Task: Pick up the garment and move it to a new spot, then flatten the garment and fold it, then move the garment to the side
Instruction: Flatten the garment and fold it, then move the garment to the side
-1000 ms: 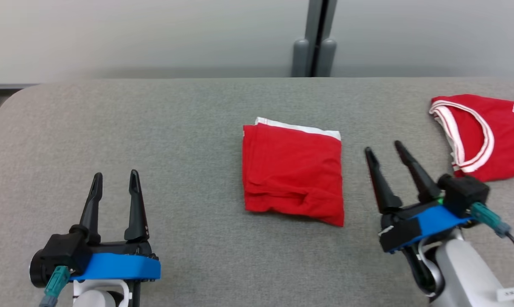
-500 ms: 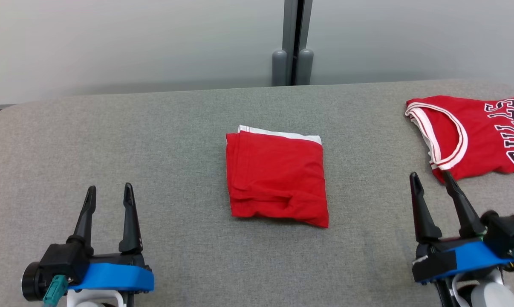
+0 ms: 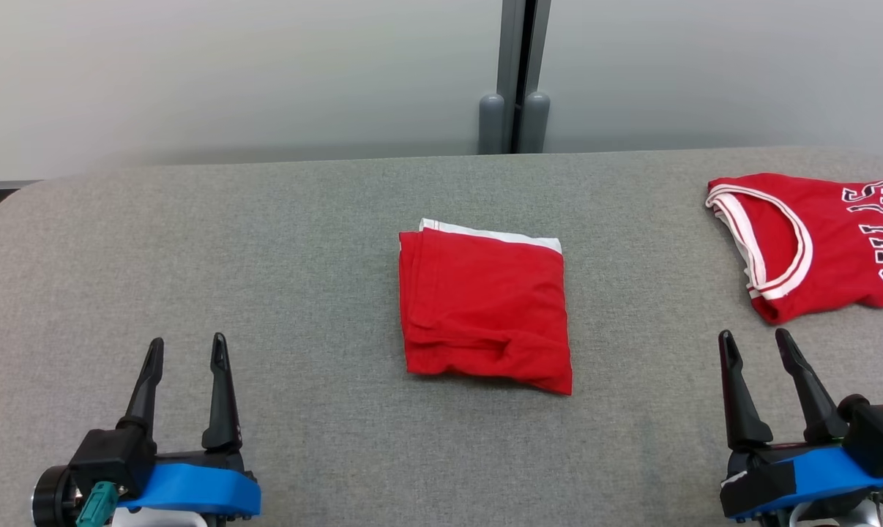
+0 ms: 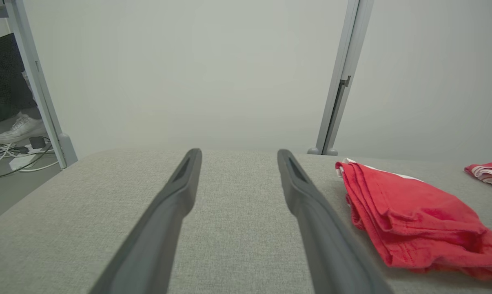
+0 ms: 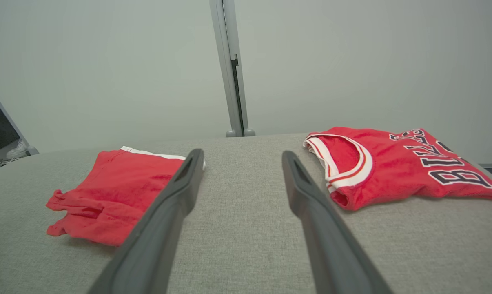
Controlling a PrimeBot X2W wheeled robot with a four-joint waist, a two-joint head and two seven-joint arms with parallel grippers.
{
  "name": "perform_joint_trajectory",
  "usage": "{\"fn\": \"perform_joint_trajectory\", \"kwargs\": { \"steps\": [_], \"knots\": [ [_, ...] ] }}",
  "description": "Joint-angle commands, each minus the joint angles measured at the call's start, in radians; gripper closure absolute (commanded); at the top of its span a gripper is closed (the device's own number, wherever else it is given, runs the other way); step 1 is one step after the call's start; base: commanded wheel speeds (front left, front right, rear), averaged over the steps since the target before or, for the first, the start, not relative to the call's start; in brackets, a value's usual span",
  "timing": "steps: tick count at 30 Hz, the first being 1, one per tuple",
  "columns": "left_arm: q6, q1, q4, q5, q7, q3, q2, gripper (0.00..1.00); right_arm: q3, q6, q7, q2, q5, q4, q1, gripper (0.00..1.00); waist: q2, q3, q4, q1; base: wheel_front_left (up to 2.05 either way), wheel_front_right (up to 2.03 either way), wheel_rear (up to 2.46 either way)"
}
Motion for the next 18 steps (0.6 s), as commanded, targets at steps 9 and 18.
{"fn": "perform_joint_trajectory", "kwargs": {
  "steps": [9, 18],
  "knots": [
    [0.011, -0.003, -0.015, -0.008, 0.007, -0.008, 0.011, 0.00, -0.019, 0.001, 0.010, 0.002, 0.009, 0.007, -0.028, 0.00, 0.0000, 0.011, 0.007, 0.0000, 0.00, 0.00, 0.00],
    [0.012, -0.040, -0.015, -0.008, 0.001, -0.028, 0.005, 0.00, 0.039, 0.001, 0.056, 0.002, -0.021, 0.053, -0.215, 0.00, 0.0000, 0.042, 0.047, 0.0000, 0.00, 0.00, 0.00]
  ]
}}
